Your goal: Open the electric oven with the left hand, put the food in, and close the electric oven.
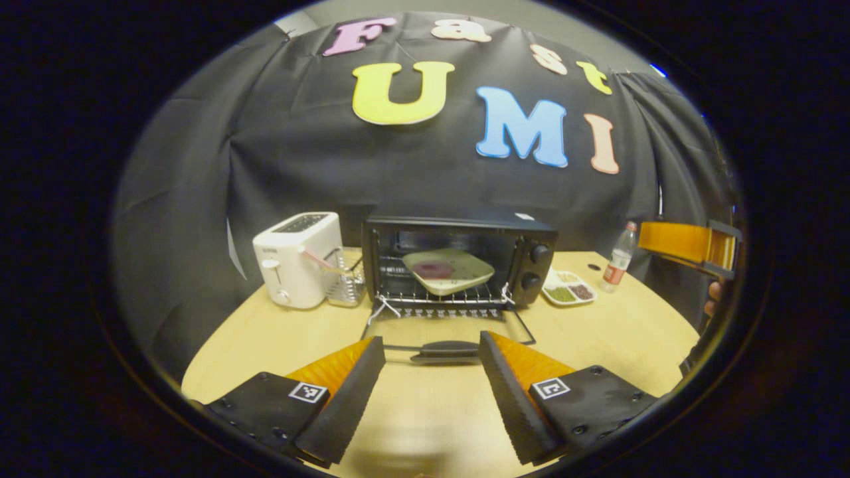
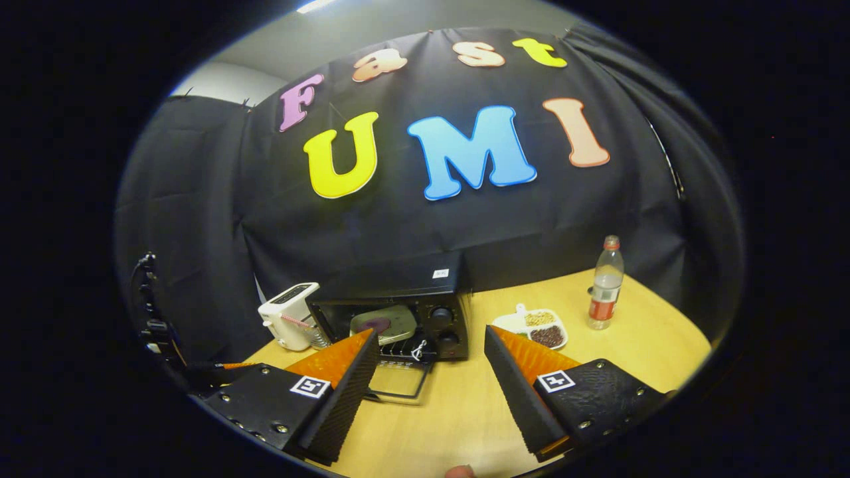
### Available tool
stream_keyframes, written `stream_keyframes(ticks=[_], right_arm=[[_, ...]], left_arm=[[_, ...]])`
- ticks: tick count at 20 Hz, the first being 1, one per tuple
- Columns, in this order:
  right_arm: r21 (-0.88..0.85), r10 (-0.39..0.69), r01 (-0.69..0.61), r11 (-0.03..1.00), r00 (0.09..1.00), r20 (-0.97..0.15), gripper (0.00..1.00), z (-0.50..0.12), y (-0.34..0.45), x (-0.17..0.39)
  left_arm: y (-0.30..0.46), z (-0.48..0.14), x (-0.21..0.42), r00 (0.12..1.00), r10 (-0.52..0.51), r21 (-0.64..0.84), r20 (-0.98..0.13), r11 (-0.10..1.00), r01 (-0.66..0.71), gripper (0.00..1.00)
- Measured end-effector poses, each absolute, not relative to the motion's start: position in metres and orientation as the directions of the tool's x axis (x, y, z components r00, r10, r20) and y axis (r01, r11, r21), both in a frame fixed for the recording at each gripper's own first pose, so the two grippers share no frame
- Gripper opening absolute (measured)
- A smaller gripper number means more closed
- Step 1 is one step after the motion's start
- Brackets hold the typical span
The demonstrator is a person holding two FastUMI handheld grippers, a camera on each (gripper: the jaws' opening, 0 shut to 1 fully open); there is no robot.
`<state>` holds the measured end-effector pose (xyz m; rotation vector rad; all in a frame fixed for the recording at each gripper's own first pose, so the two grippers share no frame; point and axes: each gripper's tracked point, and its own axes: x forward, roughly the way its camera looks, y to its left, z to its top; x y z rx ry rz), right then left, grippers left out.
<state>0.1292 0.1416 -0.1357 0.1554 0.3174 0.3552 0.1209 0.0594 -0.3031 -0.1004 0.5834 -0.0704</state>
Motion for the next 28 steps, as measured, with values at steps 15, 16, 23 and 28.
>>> stream_keyframes(ticks=[15, 16, 23, 28], right_arm=[[-0.051, 0.145, -0.168, 0.984, 0.943, -0.298, 0.98, -0.127, 0.070, 0.107], [-0.053, 0.139, -0.161, 0.985, 0.946, -0.291, 0.98, -0.126, 0.069, 0.108], [-0.057, 0.161, -0.182, 0.982, 0.950, -0.267, 0.98, -0.120, 0.084, 0.117], [-0.041, 0.216, -0.234, 0.971, 0.942, -0.256, 0.98, -0.121, 0.104, 0.122]], left_arm=[[0.037, -0.432, 0.150, 0.612, -0.133, -0.170, -0.780, 0.985, -0.002, 0.97], [0.037, -0.437, 0.150, 0.604, -0.131, -0.171, -0.786, 0.985, -0.008, 0.97], [0.040, -0.438, 0.165, 0.642, -0.090, -0.088, -0.761, 0.996, 0.035, 1.00], [0.041, -0.421, 0.164, 0.669, -0.103, -0.122, -0.736, 0.992, 0.019, 0.96]])
